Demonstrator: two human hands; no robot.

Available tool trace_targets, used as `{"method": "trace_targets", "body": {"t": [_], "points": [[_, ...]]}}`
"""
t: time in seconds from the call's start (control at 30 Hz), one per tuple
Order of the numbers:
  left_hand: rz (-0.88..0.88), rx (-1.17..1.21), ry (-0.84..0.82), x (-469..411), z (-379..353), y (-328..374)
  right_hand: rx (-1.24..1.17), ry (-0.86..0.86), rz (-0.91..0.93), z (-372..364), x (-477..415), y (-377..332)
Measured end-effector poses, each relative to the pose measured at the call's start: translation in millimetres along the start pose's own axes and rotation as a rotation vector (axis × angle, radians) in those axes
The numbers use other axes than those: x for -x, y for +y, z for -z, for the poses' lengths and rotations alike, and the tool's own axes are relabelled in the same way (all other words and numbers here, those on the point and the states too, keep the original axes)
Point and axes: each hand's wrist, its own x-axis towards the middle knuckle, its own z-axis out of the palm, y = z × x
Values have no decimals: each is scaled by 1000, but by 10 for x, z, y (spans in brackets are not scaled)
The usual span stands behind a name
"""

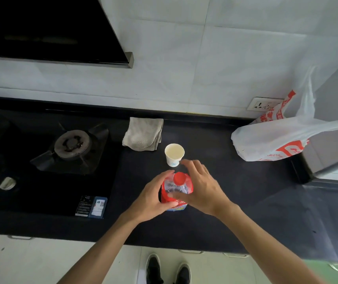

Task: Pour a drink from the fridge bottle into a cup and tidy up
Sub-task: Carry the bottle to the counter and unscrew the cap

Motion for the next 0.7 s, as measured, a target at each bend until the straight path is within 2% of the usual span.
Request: {"method": "trace_targets", "body": {"t": [0.17,0.33,0.47,0.7], "points": [[-6,-17,-7,6,18,-60,367,-10,-10,216,-102,-379],[-57,-1,7,2,5,-69,573,0,-174,202,-105,-529],[-59,11,31,5,-42,-20,629,-8,-251,201,-97,-632],[15,109,66,30,-43,33,652,-29,-174,171,-164,-617]]}}
